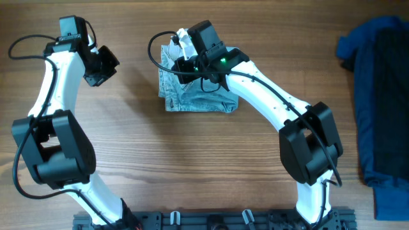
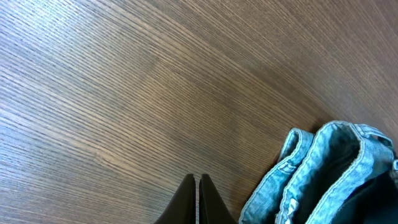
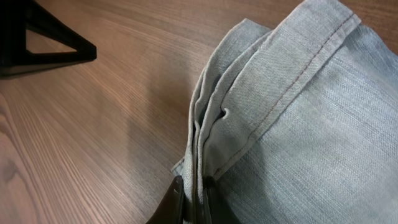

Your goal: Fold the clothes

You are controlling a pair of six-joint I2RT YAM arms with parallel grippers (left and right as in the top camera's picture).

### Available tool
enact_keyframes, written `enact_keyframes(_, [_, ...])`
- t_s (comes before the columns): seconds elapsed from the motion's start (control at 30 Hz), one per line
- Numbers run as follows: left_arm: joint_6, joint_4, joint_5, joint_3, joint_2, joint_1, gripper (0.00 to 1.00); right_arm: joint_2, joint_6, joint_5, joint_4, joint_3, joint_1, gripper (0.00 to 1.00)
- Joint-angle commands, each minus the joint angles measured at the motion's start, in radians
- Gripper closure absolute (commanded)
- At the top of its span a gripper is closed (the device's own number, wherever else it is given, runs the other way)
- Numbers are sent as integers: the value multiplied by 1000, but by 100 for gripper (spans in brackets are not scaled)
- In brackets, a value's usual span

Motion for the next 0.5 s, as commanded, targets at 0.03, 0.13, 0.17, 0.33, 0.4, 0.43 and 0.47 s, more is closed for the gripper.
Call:
enact_keyframes(0.03, [23, 6, -14, -8, -16, -4, 96, 24, 23, -12, 11, 16, 26, 96])
enact_keyframes(0.13, [23, 7, -14, -8, -16, -4, 96, 33, 48, -12, 33, 16, 36, 85])
enact_keyframes(0.17, [23, 7, -14, -8, -16, -4, 96, 33, 52, -12, 38, 16, 40, 75])
enact_keyframes(0.33, [23, 7, -5, -8, -20, -4, 96, 16, -17, -34, 35, 17, 34, 36])
enact_keyframes(0.4, [23, 11, 25, -7, -32, -4, 96, -16, -27, -35, 11, 17, 10, 30])
enact_keyframes(0.43, [24, 16, 56, -6, -41, -4, 96, -39, -27, -35, -7, 17, -6, 29])
enact_keyframes(0.47, [24, 22, 100, -6, -53, -5, 96, -62, -26, -35, -31, 17, -24, 30])
